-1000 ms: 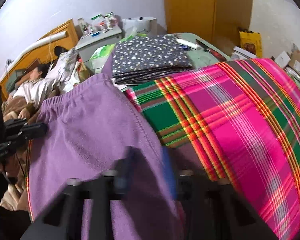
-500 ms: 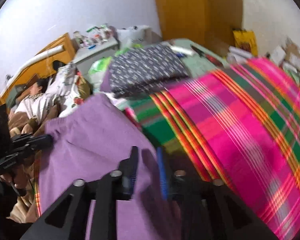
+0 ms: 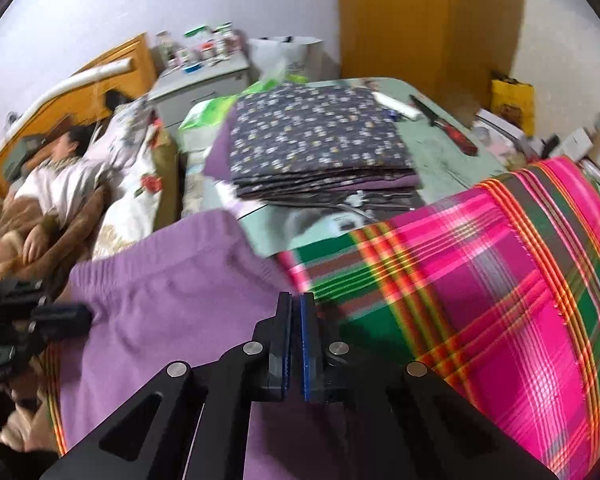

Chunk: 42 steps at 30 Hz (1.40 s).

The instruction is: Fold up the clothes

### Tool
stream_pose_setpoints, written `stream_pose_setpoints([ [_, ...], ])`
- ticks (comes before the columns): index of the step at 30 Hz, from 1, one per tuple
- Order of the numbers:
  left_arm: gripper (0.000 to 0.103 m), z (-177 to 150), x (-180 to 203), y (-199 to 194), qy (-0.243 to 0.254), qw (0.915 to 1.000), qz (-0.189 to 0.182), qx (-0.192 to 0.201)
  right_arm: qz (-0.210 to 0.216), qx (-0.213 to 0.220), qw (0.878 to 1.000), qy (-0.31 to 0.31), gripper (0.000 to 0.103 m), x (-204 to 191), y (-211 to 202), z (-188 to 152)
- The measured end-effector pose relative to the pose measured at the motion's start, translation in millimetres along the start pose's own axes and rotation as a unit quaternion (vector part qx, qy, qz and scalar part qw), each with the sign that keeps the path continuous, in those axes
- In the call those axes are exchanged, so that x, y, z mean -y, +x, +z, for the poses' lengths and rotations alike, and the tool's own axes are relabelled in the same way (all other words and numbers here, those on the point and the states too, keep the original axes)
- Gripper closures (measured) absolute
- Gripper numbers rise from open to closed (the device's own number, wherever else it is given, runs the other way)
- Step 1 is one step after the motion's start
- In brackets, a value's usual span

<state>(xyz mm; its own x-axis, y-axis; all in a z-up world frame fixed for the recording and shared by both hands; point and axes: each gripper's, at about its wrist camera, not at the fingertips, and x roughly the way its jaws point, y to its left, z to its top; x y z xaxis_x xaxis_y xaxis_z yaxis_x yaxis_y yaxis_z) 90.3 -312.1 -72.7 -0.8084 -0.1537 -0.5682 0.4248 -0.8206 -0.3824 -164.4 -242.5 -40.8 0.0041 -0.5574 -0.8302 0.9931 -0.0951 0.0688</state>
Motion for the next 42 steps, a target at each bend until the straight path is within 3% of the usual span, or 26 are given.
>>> stream_pose_setpoints([
  [5,0.101,2,-1,-4,-0.004,1.0000,-0.005,0.003,0.013,0.029,0.999,0.043,0.095,12,-19,-3],
  [9,0.101,4,-1,-9,-0.013,0.9998,-0.009,0.012,0.045,0.073,0.996,0.017,0.084,-4,-49,-4],
  [16,0.101,4,5,-8,-0.005,1.0000,-0.003,0.008,0.080,0.022,0.993,-0.081,0.085,-64,-15,1],
  [20,0.101,1,2,-3,-0.005,1.0000,0.005,-0.001,0.076,0.013,0.996,-0.047,0.090,-54,4,9],
  [23,0.101,1,0,1,-0.005,1.0000,0.003,-0.004,0.047,0.017,0.998,-0.025,0.098,-44,6,16],
  [27,0.101,2,2,0,-0.001,1.0000,0.007,-0.005,0.024,0.042,0.999,0.009,0.092,-29,-15,13],
  [31,0.101,1,3,-8,-0.004,0.9999,0.010,0.000,0.027,0.070,0.997,0.035,0.091,-6,-59,-12],
  [36,0.101,0,10,-14,-0.006,1.0000,0.003,0.003,-0.003,0.085,0.993,0.079,0.091,35,-117,-68],
  [42,0.101,-2,31,-8,0.014,0.9997,-0.018,-0.007,-0.012,0.068,0.991,0.110,0.088,48,-135,-121],
])
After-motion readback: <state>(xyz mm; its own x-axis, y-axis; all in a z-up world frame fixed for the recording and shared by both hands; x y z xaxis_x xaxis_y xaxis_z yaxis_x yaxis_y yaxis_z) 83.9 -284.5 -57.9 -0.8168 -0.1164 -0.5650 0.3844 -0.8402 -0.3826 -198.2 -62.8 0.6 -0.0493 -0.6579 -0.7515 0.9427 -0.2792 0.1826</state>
